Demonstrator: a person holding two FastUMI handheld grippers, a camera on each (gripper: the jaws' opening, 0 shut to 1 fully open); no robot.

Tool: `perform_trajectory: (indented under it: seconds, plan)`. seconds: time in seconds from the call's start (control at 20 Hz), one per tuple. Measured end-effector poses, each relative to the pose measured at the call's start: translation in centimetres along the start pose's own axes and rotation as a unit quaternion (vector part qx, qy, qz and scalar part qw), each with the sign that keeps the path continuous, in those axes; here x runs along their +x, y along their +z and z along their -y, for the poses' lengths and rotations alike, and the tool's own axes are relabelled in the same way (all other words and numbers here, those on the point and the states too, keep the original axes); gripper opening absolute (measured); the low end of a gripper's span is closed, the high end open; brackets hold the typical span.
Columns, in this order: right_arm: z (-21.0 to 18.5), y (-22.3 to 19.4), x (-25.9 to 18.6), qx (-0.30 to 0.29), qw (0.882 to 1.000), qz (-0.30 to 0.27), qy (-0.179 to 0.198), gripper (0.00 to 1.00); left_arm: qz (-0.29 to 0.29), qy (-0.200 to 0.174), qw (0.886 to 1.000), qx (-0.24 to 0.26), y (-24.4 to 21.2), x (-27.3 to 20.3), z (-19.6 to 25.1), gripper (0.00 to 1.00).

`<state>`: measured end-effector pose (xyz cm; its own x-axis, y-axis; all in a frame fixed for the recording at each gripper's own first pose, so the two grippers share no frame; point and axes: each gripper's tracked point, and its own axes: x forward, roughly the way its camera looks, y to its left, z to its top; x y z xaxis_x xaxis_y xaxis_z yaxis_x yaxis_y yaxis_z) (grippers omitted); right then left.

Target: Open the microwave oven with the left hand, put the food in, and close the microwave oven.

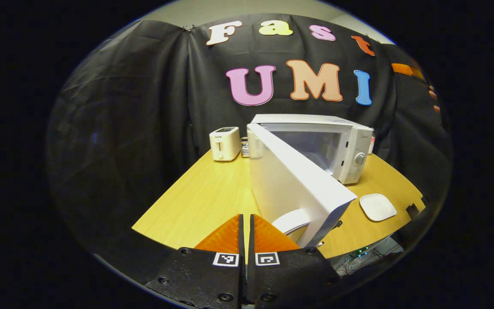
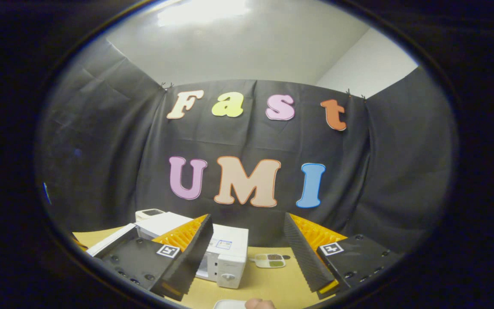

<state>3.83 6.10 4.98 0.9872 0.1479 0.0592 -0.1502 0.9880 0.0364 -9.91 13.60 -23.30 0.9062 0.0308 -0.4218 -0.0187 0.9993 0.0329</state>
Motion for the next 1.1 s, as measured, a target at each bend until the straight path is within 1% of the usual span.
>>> perform_trajectory:
  seconds: [0.1,0.15,0.2,0.35,0.45,0.5,0.55,0.65,0.8,0.9,1.0,1.1]
  plan:
    - [0.6,-0.3,0.2,0.024,1.0,-0.016,-0.001,0.97,-0.002,-0.016,1.0,0.016,0.0,0.9,1.8,0.0]
    - [1.3,-0.4,0.1,0.029,0.999,-0.019,-0.009,0.96,-0.002,-0.024,1.0,0.02,0.0,1.3,2.6,0.0]
    - [2.4,-0.4,0.1,0.03,0.999,-0.022,-0.021,1.0,-0.001,-0.036,0.999,0.025,0.4,1.6,3.6,0.0]
    - [4.3,-0.4,-0.4,0.031,0.998,-0.027,-0.042,1.0,0.01,-0.074,0.997,0.03,1.2,2.8,7.0,0.0]
    - [5.1,-0.4,-0.7,0.027,0.998,-0.029,-0.049,1.0,0.003,-0.096,0.995,0.027,0.9,3.9,9.0,0.0]
    - [5.8,-0.2,-0.9,0.023,0.998,-0.028,-0.058,0.96,0.002,-0.106,0.994,0.027,0.9,4.3,10.1,0.0]
    - [6.3,0.0,-1.1,0.023,0.997,-0.027,-0.063,0.96,0.0,-0.115,0.993,0.031,0.9,4.7,11.1,0.0]
    - [6.6,0.0,-1.4,0.017,0.997,-0.029,-0.065,0.96,-0.003,-0.127,0.991,0.043,1.0,5.7,12.9,0.0]
    - [7.8,0.2,-1.9,-0.001,0.996,-0.025,-0.081,0.96,0.003,-0.151,0.987,0.048,1.7,7.3,15.2,0.0]
    - [8.1,0.4,-2.4,-0.001,0.996,-0.025,-0.087,0.96,0.001,-0.154,0.987,0.052,2.2,8.7,16.0,0.0]
    - [8.5,0.7,-2.3,0.001,0.995,-0.021,-0.094,0.96,0.001,-0.163,0.986,0.041,2.9,9.8,17.0,0.0]
    - [8.8,1.3,-2.8,0.009,0.995,-0.013,-0.094,0.96,0.001,-0.162,0.986,0.045,3.4,11.1,17.6,0.0]
